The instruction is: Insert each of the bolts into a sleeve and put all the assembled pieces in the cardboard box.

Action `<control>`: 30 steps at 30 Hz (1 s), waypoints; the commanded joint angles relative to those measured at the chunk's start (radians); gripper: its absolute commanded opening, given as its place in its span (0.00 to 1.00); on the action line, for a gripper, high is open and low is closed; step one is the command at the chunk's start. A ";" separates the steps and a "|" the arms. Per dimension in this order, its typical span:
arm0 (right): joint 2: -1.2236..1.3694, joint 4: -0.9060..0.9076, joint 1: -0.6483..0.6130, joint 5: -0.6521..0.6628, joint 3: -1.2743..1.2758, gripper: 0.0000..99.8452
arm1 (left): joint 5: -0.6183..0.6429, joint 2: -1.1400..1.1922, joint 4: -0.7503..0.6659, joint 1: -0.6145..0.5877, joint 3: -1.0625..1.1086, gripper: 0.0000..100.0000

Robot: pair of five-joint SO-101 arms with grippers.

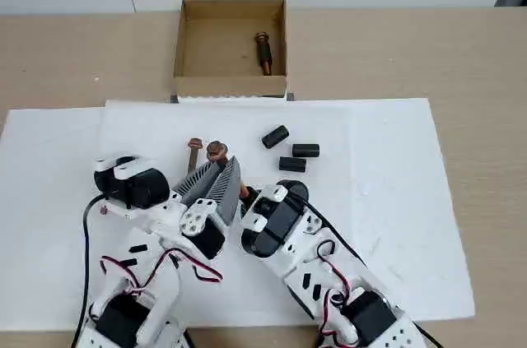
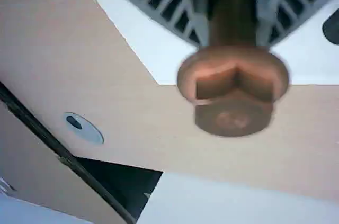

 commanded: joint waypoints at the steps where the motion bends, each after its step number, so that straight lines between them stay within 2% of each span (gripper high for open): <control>1: -0.012 -0.030 0.012 0.006 -0.069 0.00 | 0.003 -0.008 -0.051 0.003 0.024 0.01; 8: -0.012 -0.030 0.012 0.008 -0.069 0.00 | 0.003 -0.008 -0.046 0.008 0.038 0.01; 11: -0.012 -0.042 0.015 0.008 -0.069 0.00 | 0.000 -0.009 0.031 0.034 0.024 0.01; 15: -0.010 -0.088 0.018 0.009 -0.069 0.00 | -0.002 -0.009 0.206 0.117 -0.024 0.01; 18: -0.010 -0.090 0.018 0.009 -0.066 0.00 | -0.048 -0.009 0.288 0.133 -0.022 0.01; 25: -0.010 -0.090 0.018 0.009 -0.061 0.00 | -0.080 -0.009 0.305 0.130 -0.013 0.01; 27: -0.010 -0.090 0.018 0.009 -0.061 0.00 | -0.080 -0.009 0.305 0.114 -0.013 0.04; 30: -0.010 -0.090 0.018 0.009 -0.061 0.00 | -0.086 -0.003 0.307 0.052 -0.012 0.17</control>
